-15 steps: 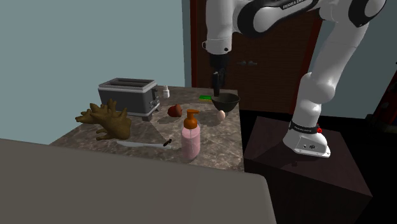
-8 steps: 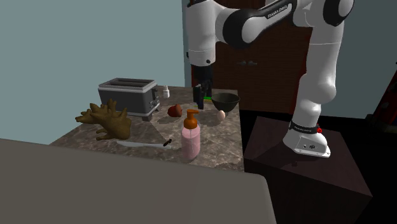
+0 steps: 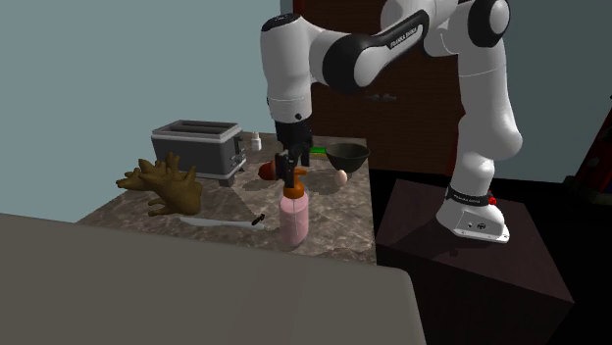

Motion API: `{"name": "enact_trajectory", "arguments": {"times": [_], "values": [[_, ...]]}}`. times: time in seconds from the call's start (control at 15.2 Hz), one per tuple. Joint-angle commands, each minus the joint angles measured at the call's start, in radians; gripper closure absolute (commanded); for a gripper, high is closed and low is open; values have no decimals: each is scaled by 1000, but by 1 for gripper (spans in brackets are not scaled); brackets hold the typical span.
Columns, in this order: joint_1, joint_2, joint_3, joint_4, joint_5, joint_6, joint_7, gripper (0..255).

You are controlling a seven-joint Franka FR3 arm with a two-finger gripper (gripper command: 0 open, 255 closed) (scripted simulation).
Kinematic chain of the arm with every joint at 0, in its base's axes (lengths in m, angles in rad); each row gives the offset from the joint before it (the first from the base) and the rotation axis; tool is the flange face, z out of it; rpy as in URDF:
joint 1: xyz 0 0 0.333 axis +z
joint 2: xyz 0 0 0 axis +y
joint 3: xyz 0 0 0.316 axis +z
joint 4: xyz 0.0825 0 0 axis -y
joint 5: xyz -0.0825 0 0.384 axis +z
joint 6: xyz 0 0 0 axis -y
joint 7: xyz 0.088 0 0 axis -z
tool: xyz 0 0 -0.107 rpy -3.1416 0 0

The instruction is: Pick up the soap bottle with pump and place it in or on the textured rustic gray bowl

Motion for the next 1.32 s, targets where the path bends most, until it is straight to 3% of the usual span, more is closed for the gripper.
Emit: {"name": "enact_trajectory", "arguments": {"times": [0.0,0.2,0.73,0.79,1.25], "values": [[-3,3,-2,-20,-4,23,4,0],[-9,8,-7,-62,-12,68,10,0],[-9,8,-7,-62,-12,67,10,0],[-9,8,-7,-62,-12,67,10,255],[-9,8,-7,-61,-12,66,9,255]]}}
